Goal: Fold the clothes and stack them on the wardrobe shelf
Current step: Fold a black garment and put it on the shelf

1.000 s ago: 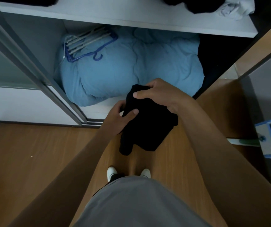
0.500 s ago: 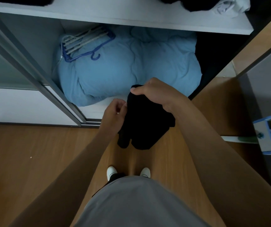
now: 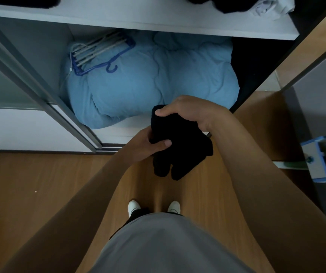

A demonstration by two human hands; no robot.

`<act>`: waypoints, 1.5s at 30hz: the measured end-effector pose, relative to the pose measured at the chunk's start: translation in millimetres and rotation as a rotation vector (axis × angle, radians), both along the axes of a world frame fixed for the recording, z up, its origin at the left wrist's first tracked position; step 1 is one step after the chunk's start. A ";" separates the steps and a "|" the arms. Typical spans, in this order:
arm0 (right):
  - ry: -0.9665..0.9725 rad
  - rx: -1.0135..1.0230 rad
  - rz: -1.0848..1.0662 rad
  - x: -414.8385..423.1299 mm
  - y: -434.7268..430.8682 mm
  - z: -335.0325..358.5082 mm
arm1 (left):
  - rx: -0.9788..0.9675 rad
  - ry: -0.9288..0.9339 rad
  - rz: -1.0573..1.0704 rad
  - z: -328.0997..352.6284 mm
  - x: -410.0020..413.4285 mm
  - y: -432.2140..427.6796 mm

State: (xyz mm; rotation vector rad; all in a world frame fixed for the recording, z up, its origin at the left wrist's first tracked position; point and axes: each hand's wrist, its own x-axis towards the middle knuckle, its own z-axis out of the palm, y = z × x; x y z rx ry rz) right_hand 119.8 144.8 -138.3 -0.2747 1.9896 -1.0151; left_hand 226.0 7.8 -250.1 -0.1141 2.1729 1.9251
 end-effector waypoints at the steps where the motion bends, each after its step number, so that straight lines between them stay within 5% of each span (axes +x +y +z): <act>1: -0.016 -0.010 -0.004 -1.4 1.4 0.6 | 0.004 -0.001 -0.014 3.6 -0.7 -0.3; 9: 0.078 0.003 0.020 -5.1 6.9 5.1 | 0.016 -0.162 -0.139 13.1 -2.9 -2.8; 13: 0.044 -0.226 -0.358 -15.4 13.9 -1.5 | -0.083 -0.174 -0.070 11.2 -7.5 -5.3; 15: -0.068 -0.436 -0.522 -23.3 18.9 -11.5 | -0.027 -0.163 0.082 12.9 -8.3 -4.4; 17: -0.105 -0.424 -0.561 -23.5 24.9 -27.8 | 0.083 -0.150 0.241 14.8 -9.7 -3.3; 20: -0.130 -0.241 -0.539 -2.0 33.0 -68.8 | 0.206 -0.152 0.456 19.7 -16.1 -5.3; 25: -0.287 -0.341 -0.448 32.8 34.1 -105.9 | 0.122 -0.155 0.622 31.6 -29.0 -17.9; 28: 0.071 -0.266 -0.397 32.0 30.5 -99.1 | 0.058 -0.139 0.597 36.6 -31.3 -26.8; 30: 0.141 -0.290 -0.438 25.7 34.4 -89.1 | 0.057 -0.139 0.584 38.1 -31.6 -32.8; 39: -0.008 -0.631 -0.604 5.4 46.2 -68.3 | 0.343 -0.274 0.418 59.5 -37.6 -43.8; 45: -0.037 -0.445 -0.308 21.6 37.5 -72.8 | 0.461 -0.399 0.350 73.5 -47.5 -45.0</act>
